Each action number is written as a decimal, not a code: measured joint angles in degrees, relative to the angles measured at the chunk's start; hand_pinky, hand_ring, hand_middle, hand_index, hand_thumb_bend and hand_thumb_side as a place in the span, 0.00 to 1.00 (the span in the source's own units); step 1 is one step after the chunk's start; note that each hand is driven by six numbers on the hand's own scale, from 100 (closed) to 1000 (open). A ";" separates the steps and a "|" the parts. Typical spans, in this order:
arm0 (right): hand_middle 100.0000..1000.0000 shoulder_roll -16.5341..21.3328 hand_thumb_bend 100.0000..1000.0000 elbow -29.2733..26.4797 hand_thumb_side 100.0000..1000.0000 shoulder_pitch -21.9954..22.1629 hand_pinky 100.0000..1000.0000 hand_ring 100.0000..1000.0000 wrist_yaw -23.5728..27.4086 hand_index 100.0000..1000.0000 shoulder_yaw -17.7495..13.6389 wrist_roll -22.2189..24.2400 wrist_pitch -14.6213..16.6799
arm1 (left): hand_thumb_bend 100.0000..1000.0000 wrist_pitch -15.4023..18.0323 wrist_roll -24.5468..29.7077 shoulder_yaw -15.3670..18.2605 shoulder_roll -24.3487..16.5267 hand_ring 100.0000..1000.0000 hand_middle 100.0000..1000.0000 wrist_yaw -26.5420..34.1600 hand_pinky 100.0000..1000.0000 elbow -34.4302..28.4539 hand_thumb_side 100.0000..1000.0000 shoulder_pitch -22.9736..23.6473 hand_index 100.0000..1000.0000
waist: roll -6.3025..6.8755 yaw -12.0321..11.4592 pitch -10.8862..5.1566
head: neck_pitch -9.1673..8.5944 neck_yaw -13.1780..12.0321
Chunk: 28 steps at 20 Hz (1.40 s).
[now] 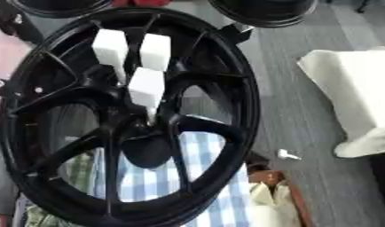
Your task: Pull the pin out of the wheel hub.
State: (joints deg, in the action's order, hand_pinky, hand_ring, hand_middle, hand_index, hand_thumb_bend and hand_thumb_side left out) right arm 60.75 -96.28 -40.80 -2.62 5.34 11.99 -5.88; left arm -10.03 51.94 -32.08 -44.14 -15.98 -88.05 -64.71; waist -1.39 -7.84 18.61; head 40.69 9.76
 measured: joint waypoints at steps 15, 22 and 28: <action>0.64 -1.03 0.00 0.76 0.32 -1.26 0.79 0.75 -0.28 0.71 0.69 0.37 0.31 | 0.58 -2.55 -0.27 2.20 6.09 0.84 0.76 -2.51 0.85 4.79 0.30 -5.96 0.87 | 0.19 1.11 0.38 | 0.03 -1.93; 0.64 -1.55 0.00 0.82 0.33 -2.25 0.79 0.74 -0.28 0.71 0.72 0.45 0.47 | 0.57 -2.86 -0.33 2.63 8.44 0.84 0.77 -1.87 0.84 5.93 0.31 -7.03 0.87 | 0.40 2.57 1.04 | -0.08 -2.62; 0.64 -1.99 0.00 1.10 0.34 -2.78 0.79 0.74 -0.28 0.71 0.72 0.34 0.60 | 0.56 -2.87 -0.33 2.41 9.41 0.83 0.77 -1.25 0.83 6.78 0.31 -7.17 0.86 | 0.61 3.62 1.63 | -0.57 -3.22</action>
State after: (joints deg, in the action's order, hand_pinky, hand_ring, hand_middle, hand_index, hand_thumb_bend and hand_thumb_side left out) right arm 58.75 -95.18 -43.58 -2.90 6.06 12.32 -5.29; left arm -12.90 51.61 -29.68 -34.73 -17.23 -81.28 -71.88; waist -0.79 -4.23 20.24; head 40.12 6.54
